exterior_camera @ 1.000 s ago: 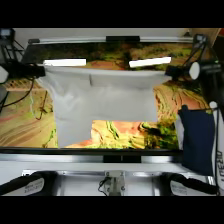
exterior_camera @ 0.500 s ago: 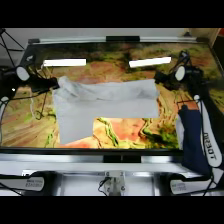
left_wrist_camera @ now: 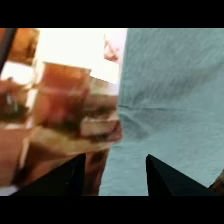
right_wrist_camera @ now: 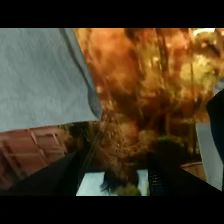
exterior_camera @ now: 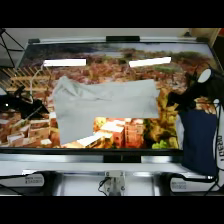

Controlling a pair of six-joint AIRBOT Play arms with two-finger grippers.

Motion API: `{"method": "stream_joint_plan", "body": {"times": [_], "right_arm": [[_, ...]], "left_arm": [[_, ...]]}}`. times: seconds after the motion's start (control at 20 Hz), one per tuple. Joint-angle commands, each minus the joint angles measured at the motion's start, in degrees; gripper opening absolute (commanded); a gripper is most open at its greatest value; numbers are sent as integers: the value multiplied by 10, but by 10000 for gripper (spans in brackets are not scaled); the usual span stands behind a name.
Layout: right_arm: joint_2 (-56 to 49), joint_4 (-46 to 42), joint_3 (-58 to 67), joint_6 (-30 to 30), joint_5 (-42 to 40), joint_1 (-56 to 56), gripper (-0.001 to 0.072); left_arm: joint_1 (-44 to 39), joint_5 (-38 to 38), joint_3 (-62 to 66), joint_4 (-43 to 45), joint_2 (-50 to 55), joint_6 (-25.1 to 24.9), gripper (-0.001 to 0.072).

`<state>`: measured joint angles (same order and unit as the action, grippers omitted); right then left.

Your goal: Fold the shirts.

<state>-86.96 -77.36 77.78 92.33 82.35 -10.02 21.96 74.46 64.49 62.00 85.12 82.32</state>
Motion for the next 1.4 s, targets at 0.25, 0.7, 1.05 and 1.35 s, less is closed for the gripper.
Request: {"method": "stream_joint_plan", "body": {"times": [0.25,0.7,1.05,1.35], "right_arm": [[-1,59,-27,-30,-16,2,646],[-4,53,-28,-40,-18,2,645],[-4,48,-28,-38,-28,2,645],[-4,49,-72,-21,-73,2,645]], "left_arm": [[-50,-164,-99,-127,18,-52,448],[40,-69,-81,-72,-12,-66,447],[-31,-186,-122,-111,23,-38,439],[-60,-240,-120,-110,18,-9,41]]}}
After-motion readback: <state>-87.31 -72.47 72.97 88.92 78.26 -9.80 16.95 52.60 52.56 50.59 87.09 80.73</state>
